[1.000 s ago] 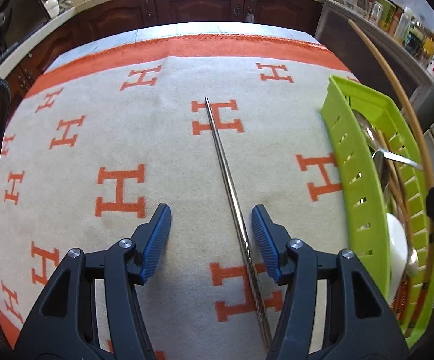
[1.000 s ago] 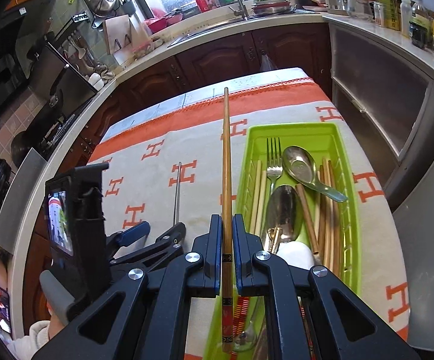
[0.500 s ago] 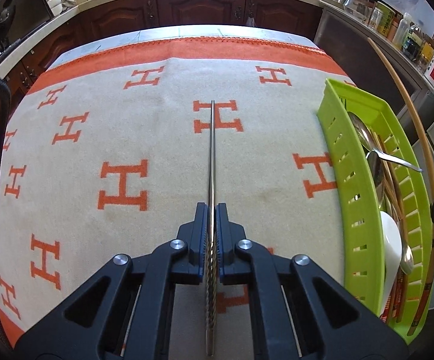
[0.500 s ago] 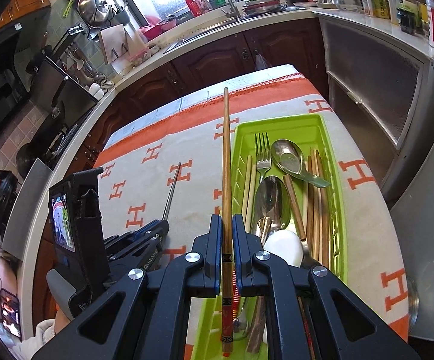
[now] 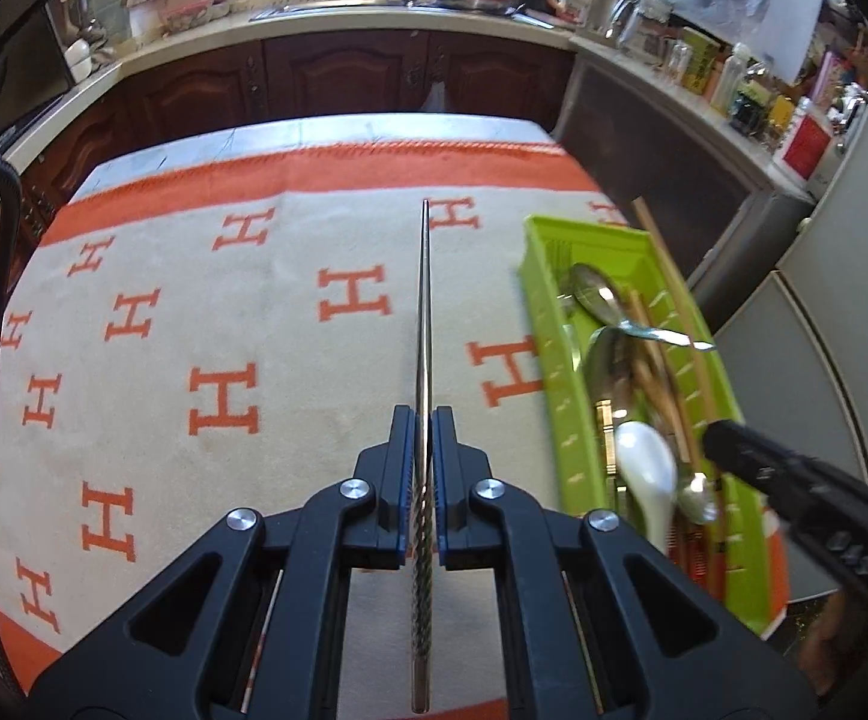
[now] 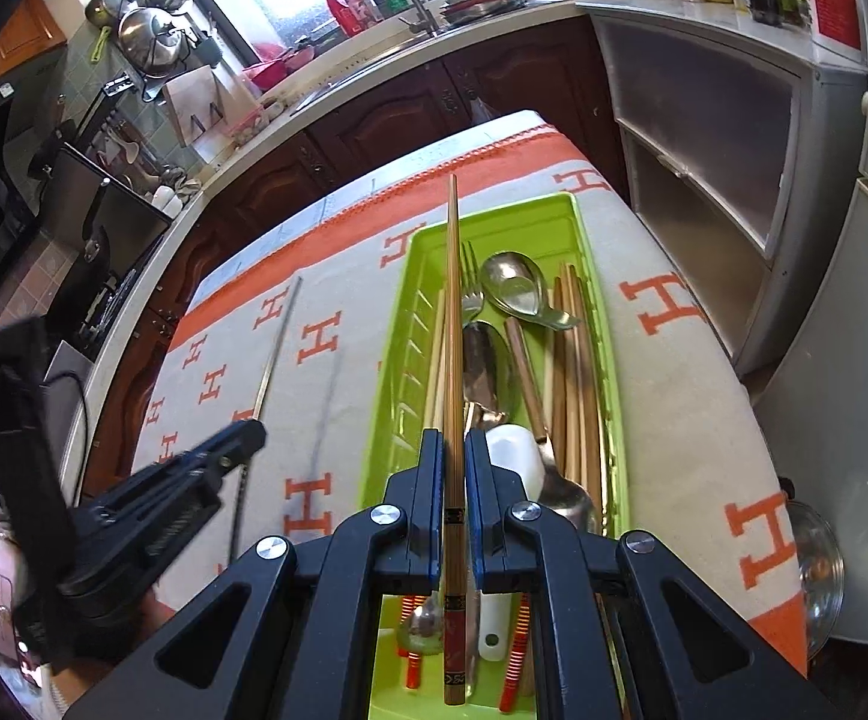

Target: Organize utensils

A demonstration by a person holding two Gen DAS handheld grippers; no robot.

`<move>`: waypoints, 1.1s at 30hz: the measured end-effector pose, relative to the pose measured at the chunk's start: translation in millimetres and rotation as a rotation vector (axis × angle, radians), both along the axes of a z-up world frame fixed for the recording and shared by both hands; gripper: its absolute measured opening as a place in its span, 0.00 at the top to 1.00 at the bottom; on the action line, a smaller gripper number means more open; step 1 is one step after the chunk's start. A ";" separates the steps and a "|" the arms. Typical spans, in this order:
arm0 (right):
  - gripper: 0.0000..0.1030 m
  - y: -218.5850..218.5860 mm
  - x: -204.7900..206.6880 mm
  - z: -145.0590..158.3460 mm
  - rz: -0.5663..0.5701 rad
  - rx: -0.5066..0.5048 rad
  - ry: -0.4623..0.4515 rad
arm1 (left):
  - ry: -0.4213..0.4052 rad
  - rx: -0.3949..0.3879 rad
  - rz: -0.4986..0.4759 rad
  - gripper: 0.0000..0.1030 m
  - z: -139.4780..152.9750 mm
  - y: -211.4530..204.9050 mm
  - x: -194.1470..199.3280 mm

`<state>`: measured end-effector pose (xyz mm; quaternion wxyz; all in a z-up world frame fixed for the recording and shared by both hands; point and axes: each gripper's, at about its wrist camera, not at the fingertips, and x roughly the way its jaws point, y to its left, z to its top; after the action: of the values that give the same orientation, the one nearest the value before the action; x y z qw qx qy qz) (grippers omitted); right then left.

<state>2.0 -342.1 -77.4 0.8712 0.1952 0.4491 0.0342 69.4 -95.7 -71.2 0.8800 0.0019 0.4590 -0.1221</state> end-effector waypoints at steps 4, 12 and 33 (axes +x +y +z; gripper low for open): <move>0.94 -1.8 0.9 -5.3 -0.012 -0.007 0.013 | -0.007 -0.034 -0.047 0.97 17.3 -15.1 -5.2; 0.93 -5.1 5.9 -7.9 -0.024 0.009 0.028 | 0.042 -0.067 -0.101 0.97 18.7 -49.3 -2.8; 0.77 -6.1 2.6 -17.3 -0.047 -0.012 0.055 | 0.061 0.002 -0.078 0.50 -5.8 -48.1 5.1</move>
<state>4.6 -348.2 -94.7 0.8604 0.2011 0.4683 0.0057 74.5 -143.8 -77.0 0.8602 0.0170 0.4852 -0.1561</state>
